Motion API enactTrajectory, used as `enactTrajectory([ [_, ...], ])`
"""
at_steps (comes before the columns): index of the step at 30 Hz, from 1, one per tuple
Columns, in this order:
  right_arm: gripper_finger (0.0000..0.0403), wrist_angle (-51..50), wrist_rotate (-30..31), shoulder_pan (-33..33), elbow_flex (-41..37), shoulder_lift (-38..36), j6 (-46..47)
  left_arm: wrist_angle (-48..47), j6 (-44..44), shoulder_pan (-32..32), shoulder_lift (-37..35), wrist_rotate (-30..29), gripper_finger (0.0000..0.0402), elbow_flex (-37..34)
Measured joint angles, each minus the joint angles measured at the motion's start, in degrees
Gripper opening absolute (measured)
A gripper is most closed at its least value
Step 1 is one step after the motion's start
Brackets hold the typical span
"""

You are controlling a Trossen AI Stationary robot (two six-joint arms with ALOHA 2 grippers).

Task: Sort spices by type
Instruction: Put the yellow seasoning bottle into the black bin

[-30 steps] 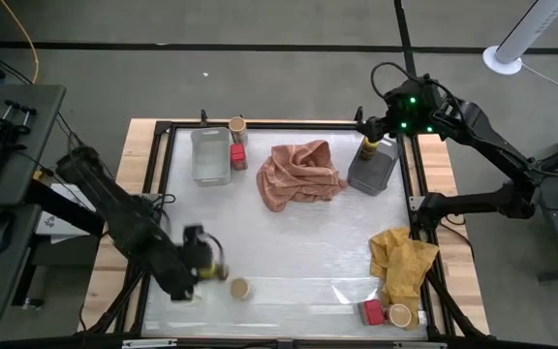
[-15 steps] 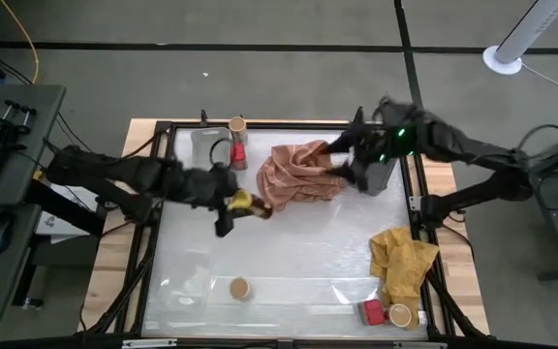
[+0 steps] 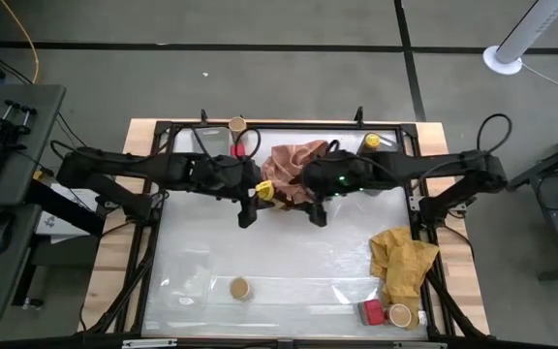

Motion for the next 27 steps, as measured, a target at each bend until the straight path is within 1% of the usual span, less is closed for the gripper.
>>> enactTrajectory([
  [4, 0.0309, 3.65, -1.03, 0.02, 0.0, 2.48, -0.86, 1.58, 1.43, -0.02, 1.16, -0.15, 0.02, 0.0],
  [12, 0.0309, 3.98, -1.11, -0.01, 0.0, 5.45, -0.8, 3.26, 2.48, -0.02, 1.61, -0.42, 0.0201, 0.0],
  [15, 0.0301, 4.13, -1.12, 0.02, 0.0, 5.8, -0.42, 3.28, 2.48, -0.02, 1.59, -0.42, 0.0201, 0.0],
  [18, 0.0271, 4.26, -1.07, 0.02, 0.0, 5.78, -0.42, 3.36, 2.48, -0.02, 1.59, -0.4, 0.0201, 0.0],
  [23, 0.0187, 4.24, -0.99, 0.02, 0.0, 5.78, -0.55, 3.55, 2.4, -0.02, 1.59, -0.06, 0.0202, 0.0],
  [24, 0.0178, 4.25, -1.09, 0.02, 0.0, 5.78, -0.63, 3.62, 2.5, -0.02, 1.59, 0.05, 0.0203, 0.0],
  [27, 0.0177, 4.22, -1.3, 0.04, 0.0, 5.78, -0.52, 3.89, 2.5, -0.07, 1.59, 0.41, 0.0208, -0.02],
])
